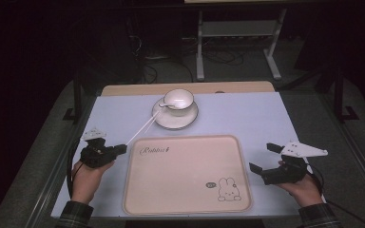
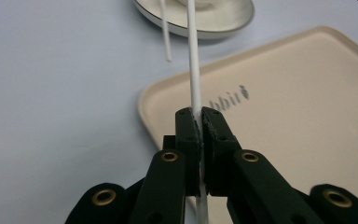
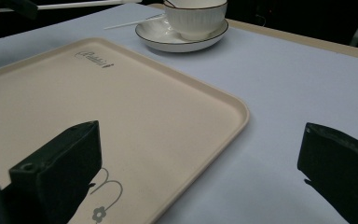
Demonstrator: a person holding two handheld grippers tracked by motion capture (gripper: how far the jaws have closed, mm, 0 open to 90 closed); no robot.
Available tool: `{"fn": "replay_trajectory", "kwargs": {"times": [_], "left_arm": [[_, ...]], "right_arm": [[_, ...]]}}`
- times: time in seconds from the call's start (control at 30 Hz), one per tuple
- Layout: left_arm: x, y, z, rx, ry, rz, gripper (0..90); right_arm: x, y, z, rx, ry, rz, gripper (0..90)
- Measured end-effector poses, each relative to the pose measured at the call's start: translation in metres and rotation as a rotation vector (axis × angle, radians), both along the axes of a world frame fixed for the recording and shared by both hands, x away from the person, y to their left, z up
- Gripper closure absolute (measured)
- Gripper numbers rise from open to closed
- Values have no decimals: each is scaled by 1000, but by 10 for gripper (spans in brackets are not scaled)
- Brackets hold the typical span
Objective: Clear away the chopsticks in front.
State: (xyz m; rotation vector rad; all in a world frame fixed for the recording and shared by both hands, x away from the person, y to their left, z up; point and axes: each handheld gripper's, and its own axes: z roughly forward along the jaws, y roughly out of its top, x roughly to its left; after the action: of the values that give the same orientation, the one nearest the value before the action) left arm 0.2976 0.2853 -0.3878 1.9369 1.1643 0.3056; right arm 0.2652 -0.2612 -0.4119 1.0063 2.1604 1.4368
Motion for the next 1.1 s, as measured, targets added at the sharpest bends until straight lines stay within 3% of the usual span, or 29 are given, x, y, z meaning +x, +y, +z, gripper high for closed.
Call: {"fn": "replay_trajectory", "kwargs": {"times": [0.23,0.47,0.77,1.07,1.1], "left_arm": [[-16,-23,-9,1,32,-88,856],[-17,-47,-21,67,69,-168,856],[-14,-52,-31,91,90,-184,854],[-11,-62,-46,193,146,-218,844],[-11,-62,-46,189,145,-213,844]], "right_arm": [[0,0,0,-3,-1,1,0],[0,0,0,-5,0,4,0],[1,1,-1,-6,0,6,0],[0,0,0,-5,0,6,0],[0,0,0,-4,0,6,0]]}}
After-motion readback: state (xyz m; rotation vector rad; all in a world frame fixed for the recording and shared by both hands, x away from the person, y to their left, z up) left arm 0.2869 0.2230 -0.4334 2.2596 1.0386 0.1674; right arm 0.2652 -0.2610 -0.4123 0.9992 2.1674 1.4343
